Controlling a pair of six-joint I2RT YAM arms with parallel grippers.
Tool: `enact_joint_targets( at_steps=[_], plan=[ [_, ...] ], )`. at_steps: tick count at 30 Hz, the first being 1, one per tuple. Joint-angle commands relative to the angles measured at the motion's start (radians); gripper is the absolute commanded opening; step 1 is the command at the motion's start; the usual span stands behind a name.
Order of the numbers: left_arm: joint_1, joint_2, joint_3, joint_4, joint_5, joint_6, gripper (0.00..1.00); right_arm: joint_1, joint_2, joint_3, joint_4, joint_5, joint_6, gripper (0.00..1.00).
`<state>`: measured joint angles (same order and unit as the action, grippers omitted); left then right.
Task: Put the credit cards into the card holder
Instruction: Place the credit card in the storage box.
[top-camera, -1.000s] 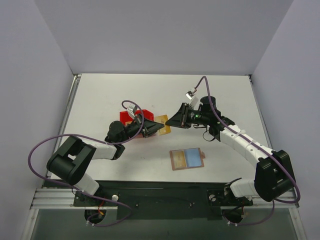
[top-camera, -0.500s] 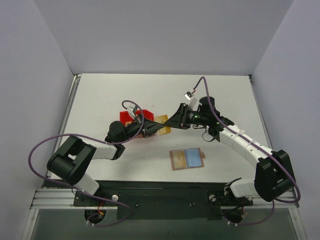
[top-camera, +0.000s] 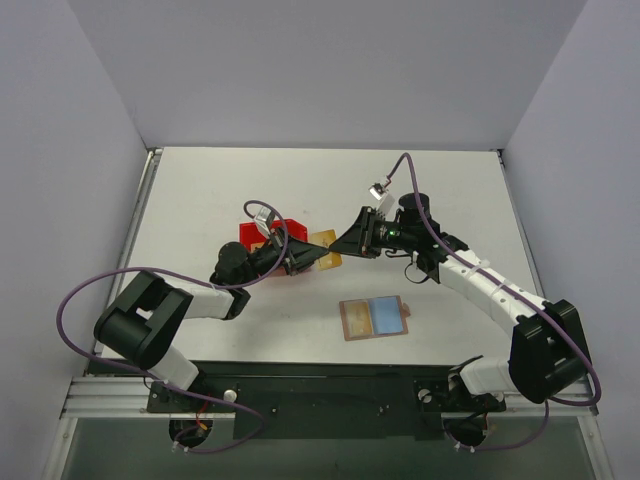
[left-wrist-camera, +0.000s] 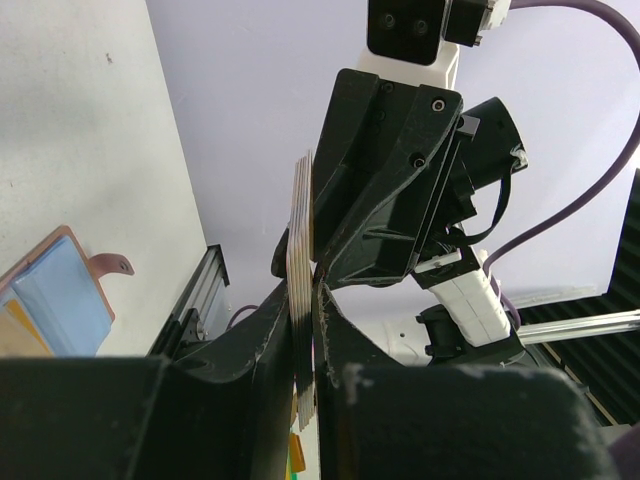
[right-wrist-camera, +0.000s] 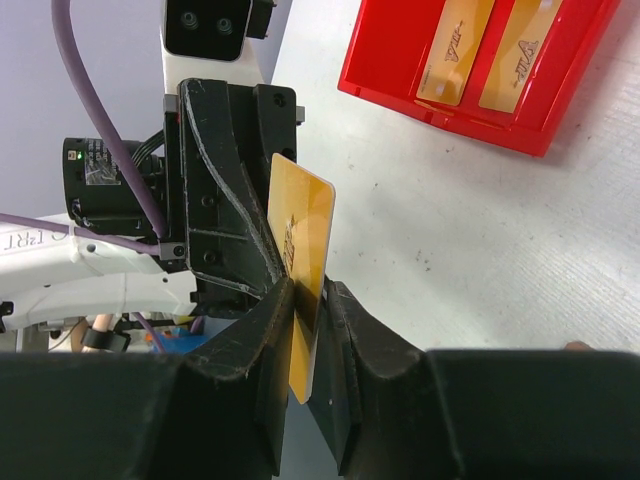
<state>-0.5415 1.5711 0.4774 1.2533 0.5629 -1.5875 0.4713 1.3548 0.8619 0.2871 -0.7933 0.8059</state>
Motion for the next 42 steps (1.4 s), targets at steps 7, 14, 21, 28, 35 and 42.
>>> enact_joint_targets(
  at_steps=[7,14,21,28,35,42],
  plan=[
    [-0.002,0.006,0.030,0.109,0.019,-0.008,0.21,0.003,-0.005,0.031,0.004,-0.001,-0.033,0.21],
    [0.000,0.009,0.032,0.113,0.019,-0.009,0.22,0.003,-0.011,0.029,-0.005,0.005,-0.039,0.22],
    [-0.002,0.007,0.032,0.113,0.017,-0.009,0.22,-0.003,-0.020,0.025,-0.011,0.016,-0.042,0.19],
    [-0.002,0.009,0.036,0.113,0.019,-0.009,0.29,-0.013,-0.031,0.020,-0.014,0.017,-0.043,0.18],
    [-0.002,0.012,0.036,0.118,0.019,-0.012,0.30,-0.016,-0.037,0.019,-0.019,0.020,-0.045,0.18],
    [-0.002,0.015,0.038,0.123,0.017,-0.014,0.30,-0.019,-0.042,0.019,-0.029,0.022,-0.050,0.19]
  ],
)
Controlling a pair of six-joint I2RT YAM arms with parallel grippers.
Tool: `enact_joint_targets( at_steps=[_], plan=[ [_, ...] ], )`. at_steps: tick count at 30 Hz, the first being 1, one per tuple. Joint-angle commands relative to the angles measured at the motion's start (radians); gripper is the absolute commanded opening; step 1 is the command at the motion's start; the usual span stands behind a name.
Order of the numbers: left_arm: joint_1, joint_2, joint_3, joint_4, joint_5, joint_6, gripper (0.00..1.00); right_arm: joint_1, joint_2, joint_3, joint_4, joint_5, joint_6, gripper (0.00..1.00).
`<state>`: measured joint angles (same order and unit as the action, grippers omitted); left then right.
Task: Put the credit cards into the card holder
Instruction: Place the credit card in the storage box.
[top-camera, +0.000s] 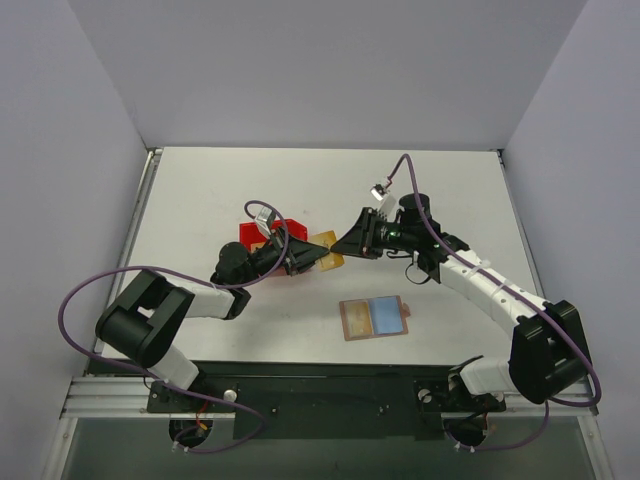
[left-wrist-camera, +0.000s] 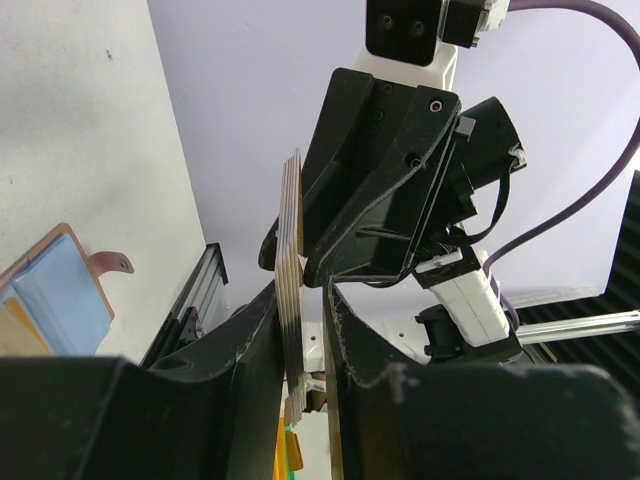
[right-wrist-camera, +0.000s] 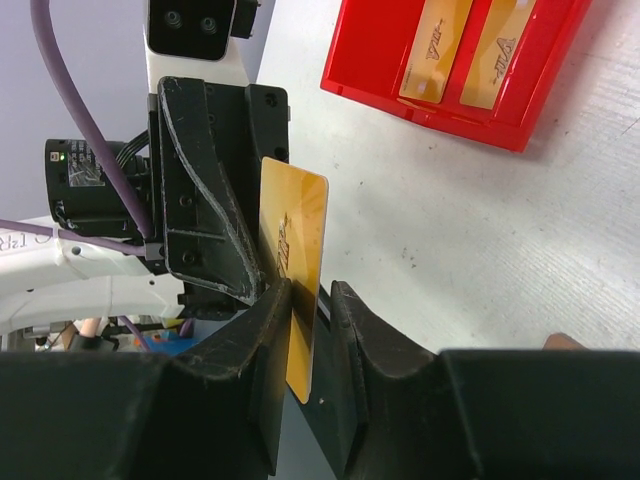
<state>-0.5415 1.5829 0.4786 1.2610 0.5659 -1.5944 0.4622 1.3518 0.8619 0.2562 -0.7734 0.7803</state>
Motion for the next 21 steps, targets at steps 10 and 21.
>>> enact_joint_targets(
  at_steps=[10,21],
  plan=[
    [-0.002,0.009,0.035,0.123,0.015,-0.012,0.30,-0.014,-0.052,0.012,-0.005,0.006,-0.027,0.22],
    [-0.002,0.008,0.034,0.129,0.014,-0.013,0.30,-0.020,-0.060,0.008,-0.006,0.010,-0.029,0.18]
  ],
)
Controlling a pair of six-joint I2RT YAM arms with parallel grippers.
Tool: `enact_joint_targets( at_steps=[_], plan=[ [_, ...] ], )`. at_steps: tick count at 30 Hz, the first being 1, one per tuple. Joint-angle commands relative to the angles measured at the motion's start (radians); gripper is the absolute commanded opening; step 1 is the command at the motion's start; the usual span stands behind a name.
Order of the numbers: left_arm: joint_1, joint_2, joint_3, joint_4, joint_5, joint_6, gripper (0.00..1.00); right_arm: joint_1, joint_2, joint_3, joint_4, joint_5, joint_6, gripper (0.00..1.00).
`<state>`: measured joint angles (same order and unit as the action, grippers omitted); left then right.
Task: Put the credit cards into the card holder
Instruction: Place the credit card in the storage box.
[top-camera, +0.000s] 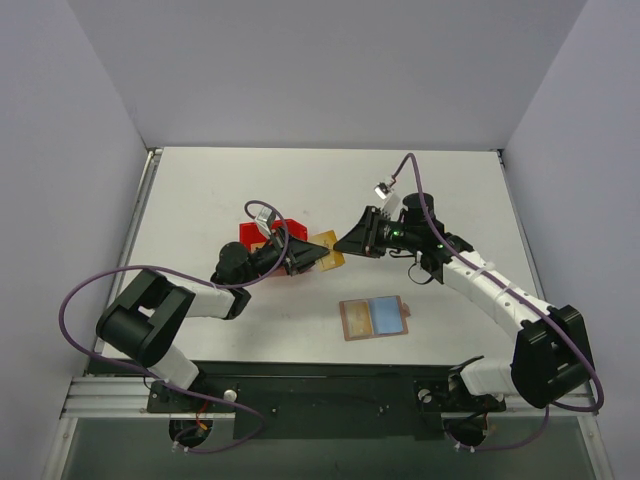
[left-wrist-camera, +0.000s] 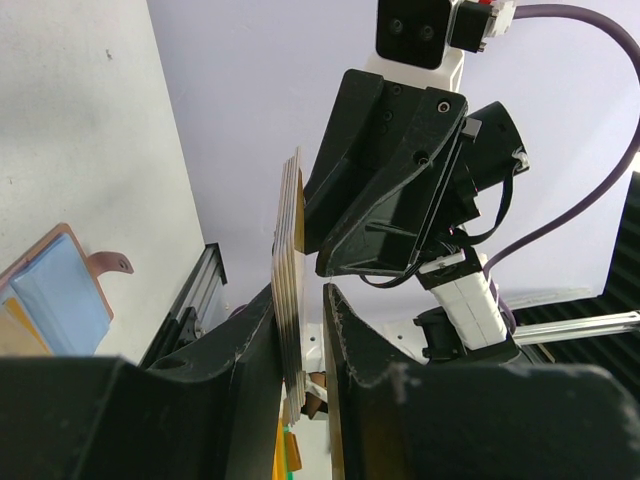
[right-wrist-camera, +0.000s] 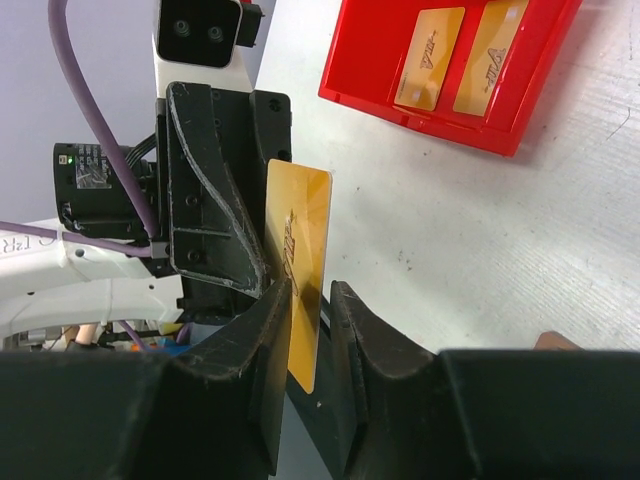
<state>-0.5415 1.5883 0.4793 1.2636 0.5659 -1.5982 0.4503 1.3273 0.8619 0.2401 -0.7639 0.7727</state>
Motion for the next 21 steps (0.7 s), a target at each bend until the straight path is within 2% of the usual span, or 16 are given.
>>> enact_joint_targets(
  at_steps=[1,21],
  plan=[
    [-0.002,0.002,0.032,0.126,0.014,-0.009,0.30,-0.007,-0.036,0.008,0.008,-0.002,-0.021,0.18],
    [-0.002,0.009,0.028,0.137,0.012,-0.014,0.30,-0.009,-0.051,0.014,-0.033,0.029,-0.050,0.17]
  ],
)
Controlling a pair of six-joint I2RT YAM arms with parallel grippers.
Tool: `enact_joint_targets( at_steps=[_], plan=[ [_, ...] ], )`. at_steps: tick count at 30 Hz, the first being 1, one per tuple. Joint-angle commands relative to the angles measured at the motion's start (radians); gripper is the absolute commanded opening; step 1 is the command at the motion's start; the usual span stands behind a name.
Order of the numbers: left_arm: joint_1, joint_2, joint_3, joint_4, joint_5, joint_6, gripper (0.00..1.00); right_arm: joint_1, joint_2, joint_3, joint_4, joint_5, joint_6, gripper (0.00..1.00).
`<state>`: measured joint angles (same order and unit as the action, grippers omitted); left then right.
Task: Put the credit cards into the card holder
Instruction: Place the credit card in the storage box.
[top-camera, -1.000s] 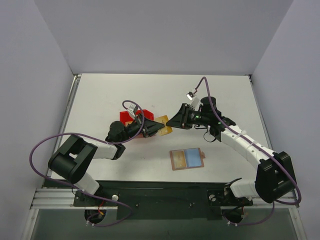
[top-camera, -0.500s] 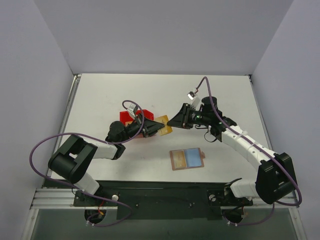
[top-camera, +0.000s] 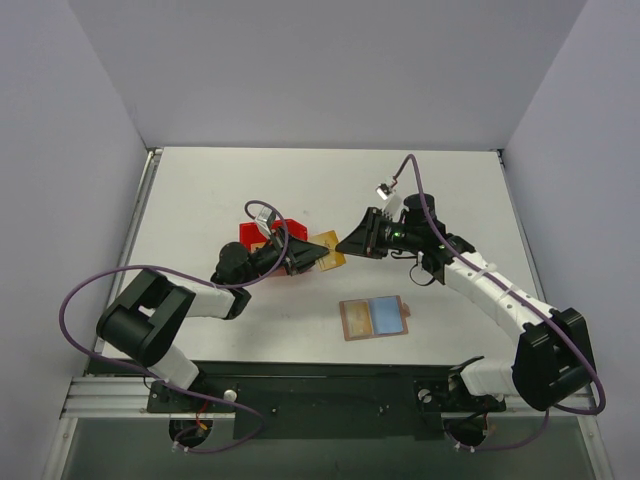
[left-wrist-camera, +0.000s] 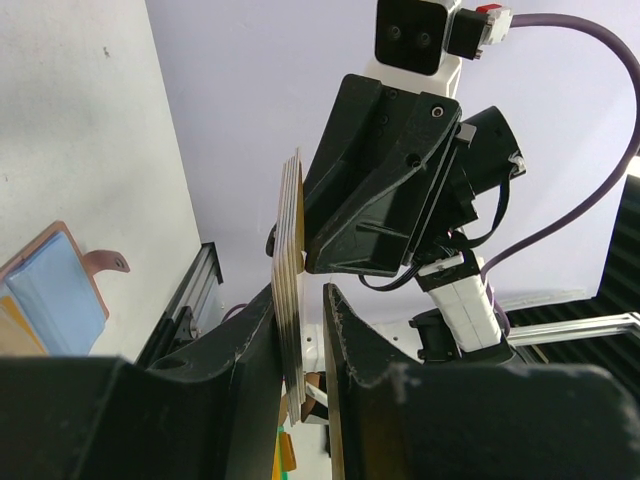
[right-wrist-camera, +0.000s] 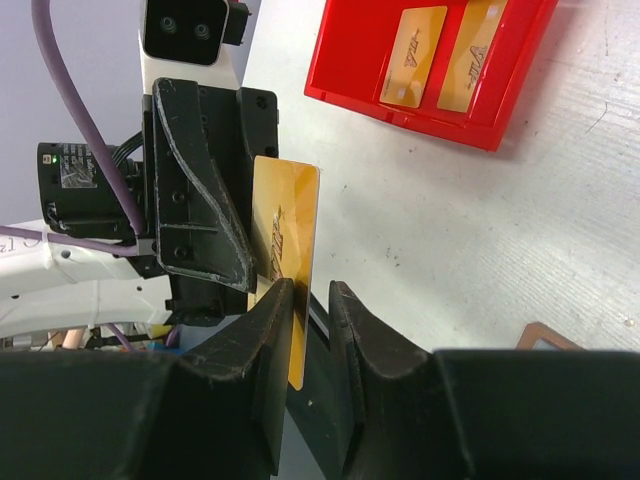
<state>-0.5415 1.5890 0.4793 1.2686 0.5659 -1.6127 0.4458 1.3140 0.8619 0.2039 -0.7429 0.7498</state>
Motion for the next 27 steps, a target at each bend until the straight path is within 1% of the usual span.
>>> enact_joint_targets(
  at_steps=[1,9,15,27],
  plan=[
    [-0.002,0.008,0.031,0.133,0.012,0.000,0.30,-0.004,-0.041,0.012,0.003,0.010,-0.027,0.17],
    [-0.002,0.009,0.031,0.133,0.014,-0.001,0.31,-0.006,-0.044,0.012,0.002,0.013,-0.027,0.14],
    [-0.002,0.009,0.033,0.135,0.014,-0.003,0.31,-0.007,-0.044,0.009,0.002,0.014,-0.027,0.09],
    [-0.002,0.011,0.039,0.135,0.015,-0.004,0.30,-0.010,-0.048,0.011,-0.004,0.014,-0.030,0.08]
  ],
)
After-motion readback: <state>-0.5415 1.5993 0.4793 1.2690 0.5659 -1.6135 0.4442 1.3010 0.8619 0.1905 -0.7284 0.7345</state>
